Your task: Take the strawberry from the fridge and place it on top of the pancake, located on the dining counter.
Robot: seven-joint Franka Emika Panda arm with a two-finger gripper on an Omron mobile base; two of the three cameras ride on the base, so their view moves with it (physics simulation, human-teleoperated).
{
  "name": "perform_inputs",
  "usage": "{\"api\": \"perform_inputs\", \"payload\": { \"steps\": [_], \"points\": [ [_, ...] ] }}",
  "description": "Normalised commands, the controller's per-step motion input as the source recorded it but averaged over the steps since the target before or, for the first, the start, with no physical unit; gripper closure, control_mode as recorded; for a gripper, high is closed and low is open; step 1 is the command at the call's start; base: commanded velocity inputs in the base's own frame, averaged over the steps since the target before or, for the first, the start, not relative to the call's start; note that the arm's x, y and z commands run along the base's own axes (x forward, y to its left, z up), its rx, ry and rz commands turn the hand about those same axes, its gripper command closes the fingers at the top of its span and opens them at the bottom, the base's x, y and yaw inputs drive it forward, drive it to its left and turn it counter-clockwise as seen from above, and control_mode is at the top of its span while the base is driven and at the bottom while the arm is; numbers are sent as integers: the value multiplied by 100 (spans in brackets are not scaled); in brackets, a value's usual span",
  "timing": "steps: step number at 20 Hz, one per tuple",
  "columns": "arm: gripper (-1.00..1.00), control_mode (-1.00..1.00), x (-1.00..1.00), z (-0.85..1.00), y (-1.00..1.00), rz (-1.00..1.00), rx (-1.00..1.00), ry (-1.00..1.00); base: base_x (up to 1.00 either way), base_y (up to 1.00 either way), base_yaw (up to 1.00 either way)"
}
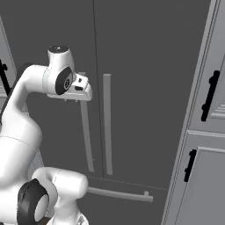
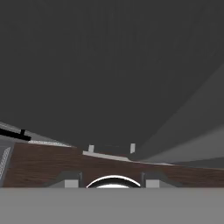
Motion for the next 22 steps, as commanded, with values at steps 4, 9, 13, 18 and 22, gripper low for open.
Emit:
{"api": "perform_inputs", "payload": {
  "steps": [4,9,13,18,22],
  "points": [
    [-100,100,0,0,0,0,0,0,-24,-10,-5],
    [-100,100,0,0,0,0,0,0,-69,-49,-13],
    [-100,100,0,0,0,0,0,0,-37,-29,-1],
    [-100,100,0,0,0,0,0,0,-15,-13,0],
    [-100,100,0,0,0,0,0,0,-35,-40,0]
  ]
}}
